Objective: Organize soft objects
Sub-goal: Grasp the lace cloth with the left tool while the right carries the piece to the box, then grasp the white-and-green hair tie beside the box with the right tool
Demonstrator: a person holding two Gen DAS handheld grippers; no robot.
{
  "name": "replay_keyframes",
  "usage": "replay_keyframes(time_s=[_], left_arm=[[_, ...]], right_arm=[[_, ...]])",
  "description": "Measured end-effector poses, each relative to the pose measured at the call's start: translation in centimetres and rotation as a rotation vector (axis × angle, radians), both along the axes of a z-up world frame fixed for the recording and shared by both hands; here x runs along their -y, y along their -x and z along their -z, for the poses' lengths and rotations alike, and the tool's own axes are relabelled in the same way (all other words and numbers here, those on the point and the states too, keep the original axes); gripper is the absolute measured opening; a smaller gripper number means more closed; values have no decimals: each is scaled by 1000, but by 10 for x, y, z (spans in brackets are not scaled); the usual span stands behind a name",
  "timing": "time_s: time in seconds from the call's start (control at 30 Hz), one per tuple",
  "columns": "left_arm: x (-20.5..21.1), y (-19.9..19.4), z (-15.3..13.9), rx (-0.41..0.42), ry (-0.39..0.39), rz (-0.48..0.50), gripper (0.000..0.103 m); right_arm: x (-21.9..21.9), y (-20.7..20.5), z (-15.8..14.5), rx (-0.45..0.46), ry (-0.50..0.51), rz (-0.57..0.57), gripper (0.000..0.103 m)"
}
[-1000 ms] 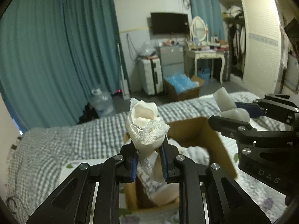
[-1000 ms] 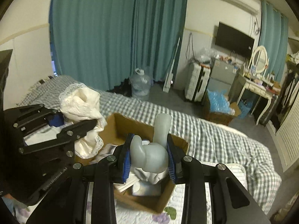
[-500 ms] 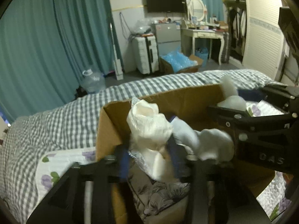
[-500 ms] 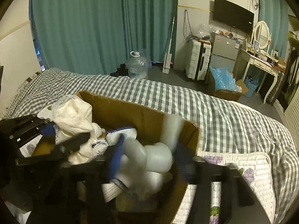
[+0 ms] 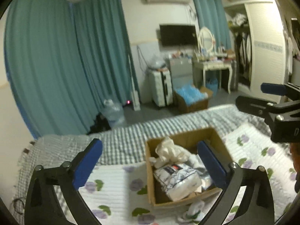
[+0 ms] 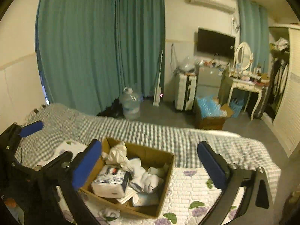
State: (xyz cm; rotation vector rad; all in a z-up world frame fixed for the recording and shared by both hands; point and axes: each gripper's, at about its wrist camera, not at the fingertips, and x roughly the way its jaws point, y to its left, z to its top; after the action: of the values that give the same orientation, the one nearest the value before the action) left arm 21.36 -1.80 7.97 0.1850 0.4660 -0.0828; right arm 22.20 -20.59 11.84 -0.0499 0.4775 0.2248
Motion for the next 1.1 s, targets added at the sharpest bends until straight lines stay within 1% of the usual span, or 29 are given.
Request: replay_keyframes(time_s=[0.1, 0.17, 0.23, 0.33, 0.43, 0.53, 0.57, 0.63, 0.73, 0.87, 1.0, 1.03, 1.1], left_arm=[[-10, 29, -26, 45, 11, -11, 103], [-18, 52, -41, 75, 13, -18, 103], [-23, 68, -48, 93, 15, -23, 103], [-30, 91, -50, 114, 14, -31, 103], [-37, 102, -37, 92, 17, -19, 103], [-45, 106, -15, 67, 46, -34, 103], [-47, 107, -7, 54, 56, -36, 103], [-51, 106, 11, 29, 79, -46, 103], [-57, 99, 41, -5, 90, -71, 103], [-61, 80, 81, -76, 101, -96, 103], [-62, 56, 108, -127, 97, -113, 103], [-64, 53, 115, -140, 99, -114, 103], [-67, 45, 132, -175, 100, -119, 103]], right_arm=[[2, 37, -31, 51, -5, 16, 103], [1, 58, -45, 81, -4, 20, 103], [1, 79, -53, 94, -1, 25, 103], [0, 102, -53, 99, 3, 22, 103], [-4, 116, -40, 82, 5, 4, 103], [-8, 120, -13, 44, 6, -7, 103], [-11, 119, 0, 24, 4, -14, 103], [-18, 111, 29, -35, -1, -27, 103], [-28, 93, 75, -144, -6, -38, 103], [-41, 66, 129, -258, 0, -46, 103], [-56, 49, 172, -327, 19, -58, 102], [-59, 46, 180, -341, 16, -64, 101], [-65, 39, 200, -380, 14, -80, 95]])
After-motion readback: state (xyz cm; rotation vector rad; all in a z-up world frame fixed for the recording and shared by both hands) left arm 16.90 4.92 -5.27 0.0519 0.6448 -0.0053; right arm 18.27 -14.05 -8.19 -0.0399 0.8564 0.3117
